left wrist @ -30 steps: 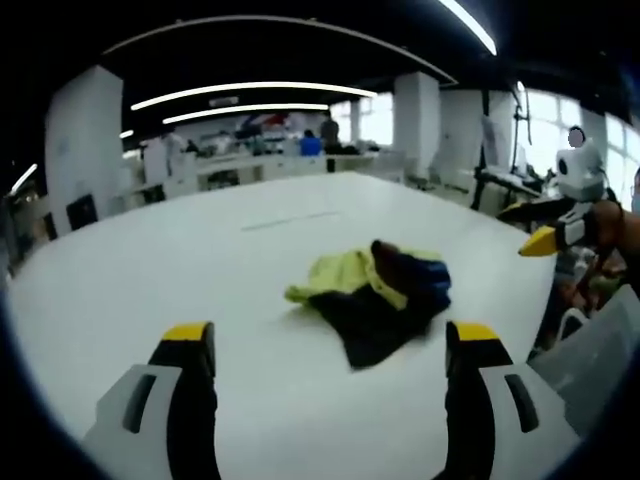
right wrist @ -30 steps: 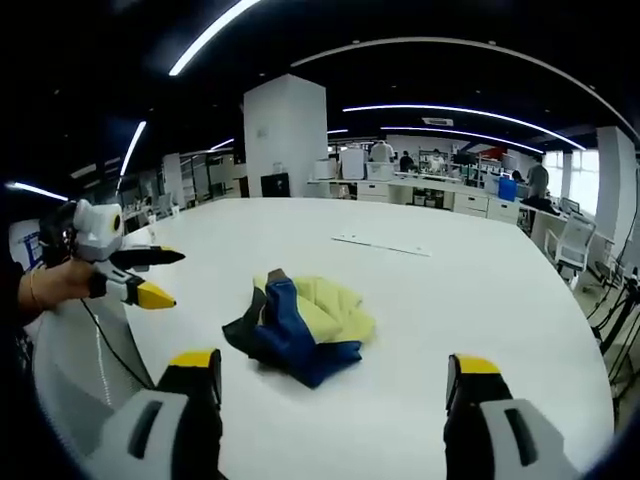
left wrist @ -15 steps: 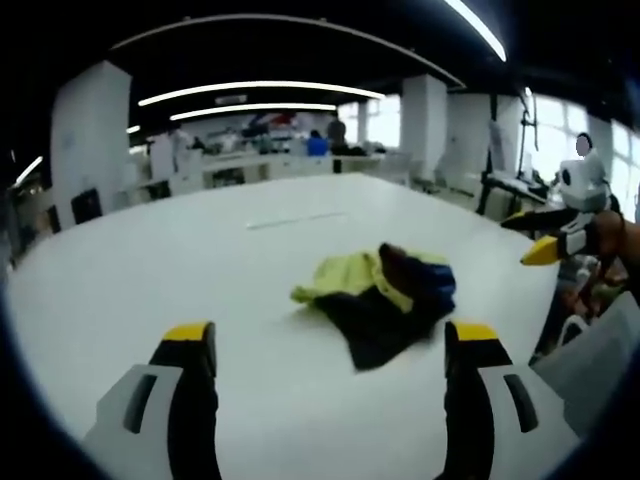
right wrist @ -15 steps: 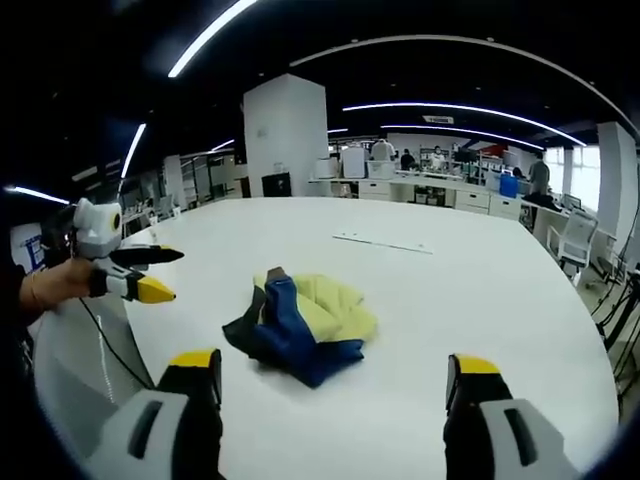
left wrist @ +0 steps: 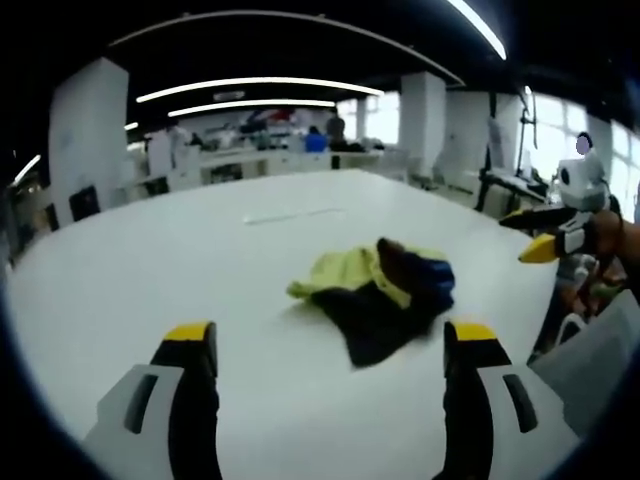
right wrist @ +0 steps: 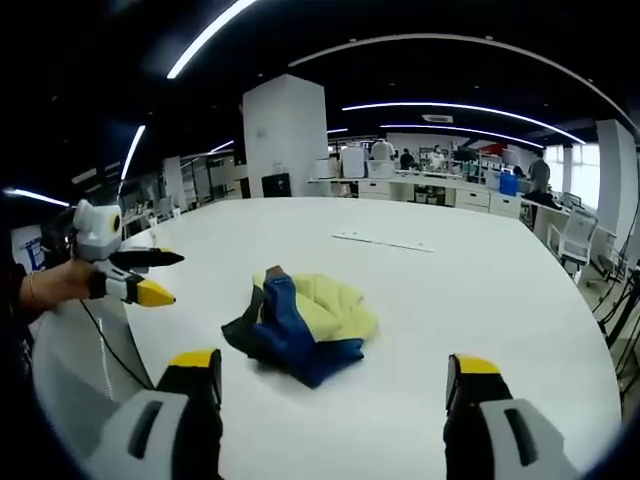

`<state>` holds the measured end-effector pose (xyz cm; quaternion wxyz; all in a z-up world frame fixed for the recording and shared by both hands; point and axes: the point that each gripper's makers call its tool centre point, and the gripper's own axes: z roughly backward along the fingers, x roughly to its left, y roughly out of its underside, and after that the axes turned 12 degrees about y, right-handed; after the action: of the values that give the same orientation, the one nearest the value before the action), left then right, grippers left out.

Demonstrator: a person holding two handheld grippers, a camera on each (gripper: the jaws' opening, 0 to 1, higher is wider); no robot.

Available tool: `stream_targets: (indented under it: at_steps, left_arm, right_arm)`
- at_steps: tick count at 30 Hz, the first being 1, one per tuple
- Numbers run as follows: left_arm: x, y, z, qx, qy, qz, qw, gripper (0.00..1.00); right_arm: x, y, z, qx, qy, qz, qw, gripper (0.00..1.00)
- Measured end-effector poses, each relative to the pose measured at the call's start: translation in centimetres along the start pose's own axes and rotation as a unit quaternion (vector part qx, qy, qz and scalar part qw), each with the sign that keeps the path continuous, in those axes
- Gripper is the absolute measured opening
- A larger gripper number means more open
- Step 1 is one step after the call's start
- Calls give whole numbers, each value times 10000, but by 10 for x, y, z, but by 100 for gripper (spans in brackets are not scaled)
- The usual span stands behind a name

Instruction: Fold the garment on the visible template until the final outline fits inside the template.

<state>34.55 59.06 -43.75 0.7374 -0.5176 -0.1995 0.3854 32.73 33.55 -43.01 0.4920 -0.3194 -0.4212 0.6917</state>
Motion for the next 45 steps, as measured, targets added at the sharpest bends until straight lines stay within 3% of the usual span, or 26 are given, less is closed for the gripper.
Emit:
stream_targets:
  at_steps: [18, 27, 31, 36, 45]
  left_arm:
    - [-3, 0, 0, 12, 34, 12, 10000, 89]
    - [-11, -1, -3, 16, 123, -27, 9999, 86]
    - [-25, -1, -8, 16, 320, -86, 9995, 84]
    - [-38, -5, -17, 42, 488, -197, 9986, 81]
    - [-58, -4, -38, 257, 934, -123, 9952, 67]
  right_arm:
    - [-3, -4, 2, -48, 36, 47, 10000, 94]
    - [9, -11, -4, -101, -219, 179, 9996, 93]
    - [16, -13, -7, -103, -353, 301, 9989, 90]
    - [27, -17, -13, -154, -595, 440, 9971, 83]
    - [49, -21, -25, -314, -1075, 773, 9907, 57]
